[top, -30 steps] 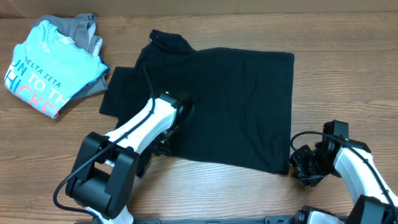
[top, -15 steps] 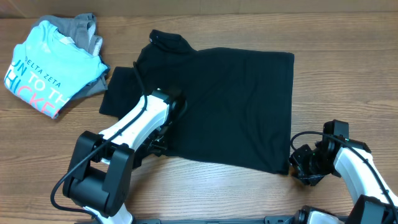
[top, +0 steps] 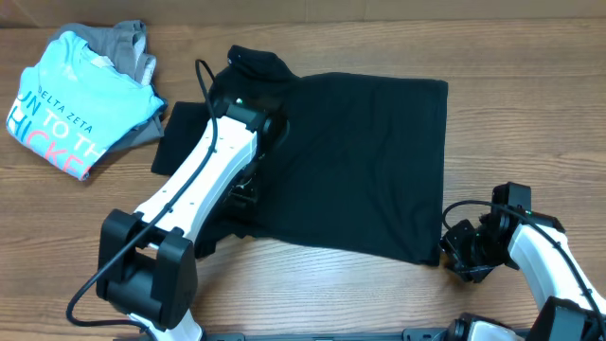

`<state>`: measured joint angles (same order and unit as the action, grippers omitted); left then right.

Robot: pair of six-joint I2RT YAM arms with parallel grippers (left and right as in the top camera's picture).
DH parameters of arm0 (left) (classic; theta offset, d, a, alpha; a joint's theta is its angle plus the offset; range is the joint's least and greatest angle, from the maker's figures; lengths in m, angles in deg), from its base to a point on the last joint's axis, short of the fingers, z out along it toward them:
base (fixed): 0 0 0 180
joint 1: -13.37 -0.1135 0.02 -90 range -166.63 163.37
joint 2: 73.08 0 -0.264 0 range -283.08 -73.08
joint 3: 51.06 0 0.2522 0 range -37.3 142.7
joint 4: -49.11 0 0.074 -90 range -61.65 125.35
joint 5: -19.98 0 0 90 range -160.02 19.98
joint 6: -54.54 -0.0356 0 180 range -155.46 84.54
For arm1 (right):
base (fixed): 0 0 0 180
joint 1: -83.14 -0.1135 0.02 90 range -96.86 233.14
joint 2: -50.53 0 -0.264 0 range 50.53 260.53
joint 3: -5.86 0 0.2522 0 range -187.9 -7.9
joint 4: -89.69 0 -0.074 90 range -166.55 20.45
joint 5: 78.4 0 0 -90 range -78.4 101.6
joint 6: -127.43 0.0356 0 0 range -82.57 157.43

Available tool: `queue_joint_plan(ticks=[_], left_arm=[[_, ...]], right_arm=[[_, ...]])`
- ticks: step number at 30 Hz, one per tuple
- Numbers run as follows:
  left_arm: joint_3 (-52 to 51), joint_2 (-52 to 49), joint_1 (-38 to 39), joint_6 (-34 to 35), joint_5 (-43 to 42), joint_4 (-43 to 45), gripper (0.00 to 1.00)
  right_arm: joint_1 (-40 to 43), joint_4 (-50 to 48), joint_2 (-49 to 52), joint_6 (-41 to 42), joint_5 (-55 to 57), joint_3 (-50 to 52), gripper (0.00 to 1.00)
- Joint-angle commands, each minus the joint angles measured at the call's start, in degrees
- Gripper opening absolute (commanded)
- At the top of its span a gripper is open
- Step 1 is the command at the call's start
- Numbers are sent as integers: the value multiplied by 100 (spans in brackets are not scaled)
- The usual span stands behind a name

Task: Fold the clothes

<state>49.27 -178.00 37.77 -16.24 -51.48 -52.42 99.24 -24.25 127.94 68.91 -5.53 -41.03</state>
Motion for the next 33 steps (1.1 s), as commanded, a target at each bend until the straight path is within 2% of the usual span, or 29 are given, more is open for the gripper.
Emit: queue_joint_plan(ticks=[1, 2, 3, 4, 7, 8, 10, 12, 16, 23, 28, 33], left_arm=[[225, -26, 66, -39, -151, -17, 57], [225, -28, 66, -39, -271, 22, 64], [221, -28, 66, -46, -649, 68, 96], [221, -28, 66, -74, -752, 122, 100], [223, -28, 66, -291, -911, 254, 100], [223, -26, 66, -199, -920, 249, 94], [223, -2, 66, 72, -916, 203, 85], [223, 83, 66, 280, -896, 186, 81], [223, 490, 181, 446, -887, 162, 81], [168, 1314, 348, 929, -505, -79, 91], [-125, 1392, 350, 1217, -509, -151, 90], [-1036, 1392, 433, 1104, -623, 455, 89]], right_arm=[[15, -17, -57, -42, 44, -107, 47], [15, -15, -57, -42, 35, -107, 47], [15, -11, -57, -42, 35, -107, 53], [15, -7, -57, -42, 35, -107, 55], [15, 17, -57, -39, 31, -107, 56], [15, 31, -57, -42, 11, -109, 58], [15, 50, -57, -42, -63, -109, 67], [15, 48, -57, -42, -120, -107, 77], [15, 26, -57, -42, -118, -109, 86], [15, -66, -57, -39, -269, -109, 90], [15, -85, -57, -42, -310, -109, 91], [15, -81, -57, -42, -310, -109, 91]])
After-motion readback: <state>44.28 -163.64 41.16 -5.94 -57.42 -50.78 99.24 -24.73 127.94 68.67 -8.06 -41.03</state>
